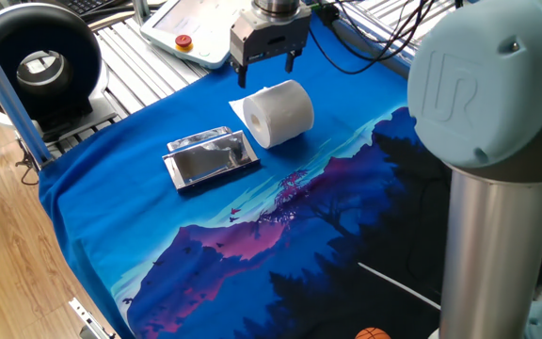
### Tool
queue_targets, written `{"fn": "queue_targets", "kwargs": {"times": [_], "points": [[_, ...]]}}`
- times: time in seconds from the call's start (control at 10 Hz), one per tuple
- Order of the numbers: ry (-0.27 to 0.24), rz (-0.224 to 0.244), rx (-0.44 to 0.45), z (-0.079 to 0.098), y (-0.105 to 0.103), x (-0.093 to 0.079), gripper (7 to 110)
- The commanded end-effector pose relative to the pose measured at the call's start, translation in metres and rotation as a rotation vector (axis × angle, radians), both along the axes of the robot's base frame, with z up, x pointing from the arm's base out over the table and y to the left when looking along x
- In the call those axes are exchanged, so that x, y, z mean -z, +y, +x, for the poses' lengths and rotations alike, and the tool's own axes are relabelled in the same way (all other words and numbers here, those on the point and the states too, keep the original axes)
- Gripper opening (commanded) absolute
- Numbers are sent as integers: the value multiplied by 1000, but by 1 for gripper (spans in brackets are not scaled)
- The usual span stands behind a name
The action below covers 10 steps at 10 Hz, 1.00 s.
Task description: Put the toilet paper on its holder
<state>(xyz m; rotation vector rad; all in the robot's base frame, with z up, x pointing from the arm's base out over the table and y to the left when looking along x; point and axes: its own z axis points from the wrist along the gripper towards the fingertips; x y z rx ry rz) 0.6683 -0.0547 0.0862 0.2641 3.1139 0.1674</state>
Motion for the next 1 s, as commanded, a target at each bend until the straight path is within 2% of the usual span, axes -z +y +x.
{"fn": "queue_targets", "kwargs": {"times": [0.0, 0.3, 0.9], "points": [[-3, -6, 15, 4, -3, 4, 110], [32, 0, 30, -2, 3, 6, 110], [51, -10, 32, -5, 1, 9, 110]]}}
